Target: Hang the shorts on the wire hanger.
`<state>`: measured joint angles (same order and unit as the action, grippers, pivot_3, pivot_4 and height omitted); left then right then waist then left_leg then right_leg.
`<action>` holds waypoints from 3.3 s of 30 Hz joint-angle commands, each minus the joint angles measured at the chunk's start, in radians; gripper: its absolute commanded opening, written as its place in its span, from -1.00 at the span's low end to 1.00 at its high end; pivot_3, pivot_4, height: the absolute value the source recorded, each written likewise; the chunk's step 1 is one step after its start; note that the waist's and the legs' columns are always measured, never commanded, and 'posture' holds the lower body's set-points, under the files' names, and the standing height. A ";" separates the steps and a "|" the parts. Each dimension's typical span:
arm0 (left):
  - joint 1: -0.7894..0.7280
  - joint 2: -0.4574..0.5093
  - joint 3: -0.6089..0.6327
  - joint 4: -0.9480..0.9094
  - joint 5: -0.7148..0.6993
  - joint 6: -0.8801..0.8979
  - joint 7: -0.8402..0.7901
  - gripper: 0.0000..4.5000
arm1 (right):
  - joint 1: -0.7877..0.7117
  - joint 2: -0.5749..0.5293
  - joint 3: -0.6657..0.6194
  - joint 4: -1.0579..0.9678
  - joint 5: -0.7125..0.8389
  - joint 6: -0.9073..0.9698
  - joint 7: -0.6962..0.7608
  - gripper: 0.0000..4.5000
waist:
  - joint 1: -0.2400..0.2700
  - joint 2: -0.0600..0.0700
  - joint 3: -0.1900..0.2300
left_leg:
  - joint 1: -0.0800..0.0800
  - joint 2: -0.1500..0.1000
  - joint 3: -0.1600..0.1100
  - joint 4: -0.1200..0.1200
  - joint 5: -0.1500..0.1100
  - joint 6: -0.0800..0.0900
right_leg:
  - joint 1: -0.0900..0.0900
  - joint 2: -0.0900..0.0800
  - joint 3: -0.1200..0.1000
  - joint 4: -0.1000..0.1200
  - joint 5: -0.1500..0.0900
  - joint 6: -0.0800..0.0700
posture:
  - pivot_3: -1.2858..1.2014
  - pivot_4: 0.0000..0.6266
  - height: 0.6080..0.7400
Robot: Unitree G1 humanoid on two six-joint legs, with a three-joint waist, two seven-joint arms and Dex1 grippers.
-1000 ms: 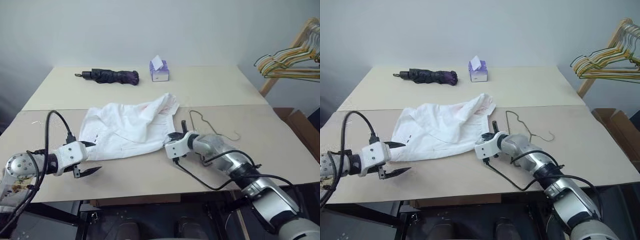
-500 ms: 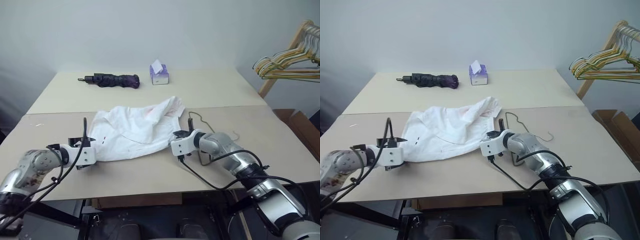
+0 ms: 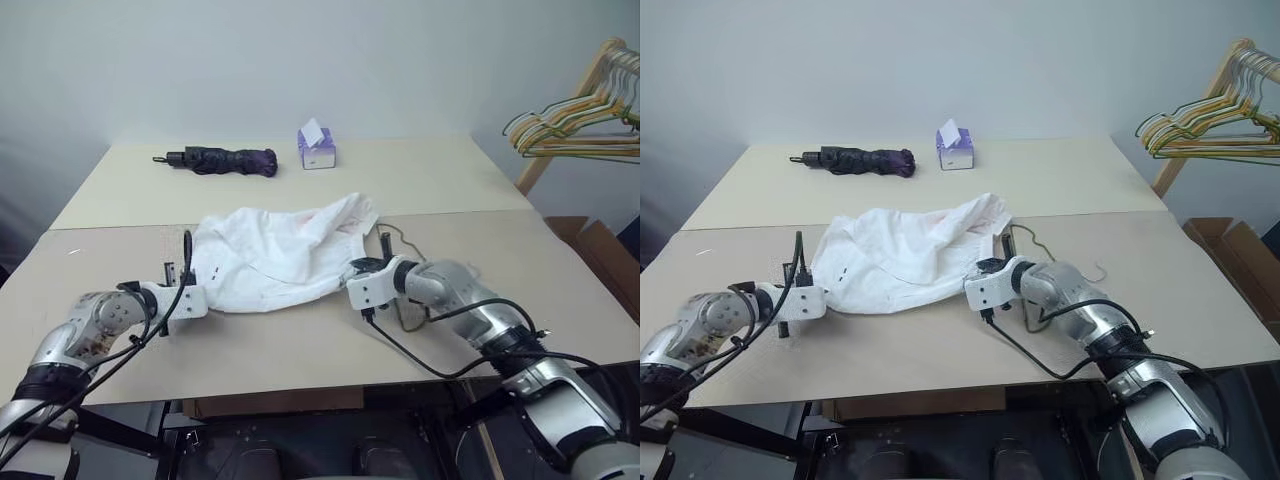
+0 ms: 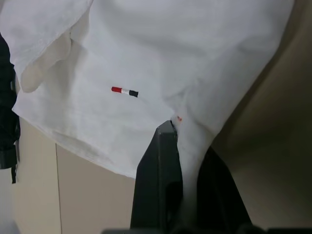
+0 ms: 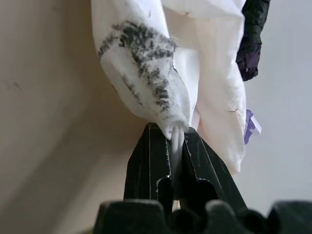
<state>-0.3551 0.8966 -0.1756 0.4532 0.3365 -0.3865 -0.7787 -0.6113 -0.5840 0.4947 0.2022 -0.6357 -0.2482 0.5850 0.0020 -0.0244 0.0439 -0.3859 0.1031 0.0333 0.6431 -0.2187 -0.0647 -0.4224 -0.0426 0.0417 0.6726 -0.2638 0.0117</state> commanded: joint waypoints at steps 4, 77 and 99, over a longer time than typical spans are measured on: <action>-0.001 0.090 0.019 -0.137 -0.212 -0.006 -0.289 -0.98 | 0.066 -0.126 -0.090 -0.142 0.250 -0.174 0.141 -1.00 | -0.011 0.000 0.000 | 0.000 0.000 0.000 0.000 0.000 0.000 | 0.000 0.000 0.000 0.000 0.000 0.000 | 0.04 -1.00 1.00; 0.536 0.331 0.175 -0.642 -0.548 0.084 -0.405 -0.98 | -0.063 -0.163 -0.023 0.499 0.119 -0.893 -0.234 -1.00 | -0.100 -0.002 0.000 | 0.034 -0.004 0.002 -0.013 0.001 0.005 | 0.030 -0.002 0.007 -0.008 -0.003 0.007 | 0.03 -0.92 1.00; 0.628 0.286 0.307 -0.670 -0.657 0.265 -0.507 0.60 | 0.149 -0.281 -0.079 0.196 0.426 -0.749 0.026 0.98 | -0.084 -0.005 0.002 | 0.034 -0.003 0.004 -0.013 0.000 0.006 | 0.030 -0.002 0.009 -0.009 -0.008 0.002 | 0.04 -0.91 1.00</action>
<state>0.2861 1.1800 0.0843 -0.2035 -0.2650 -0.1504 -1.2646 -0.4582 -0.8447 0.4604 0.4428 -0.2773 -1.0272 0.5895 -0.0815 -0.0294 0.0460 -0.3515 0.0998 0.0373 0.6299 -0.2186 -0.0586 -0.3924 -0.0449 0.0504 0.6638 -0.2719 0.0136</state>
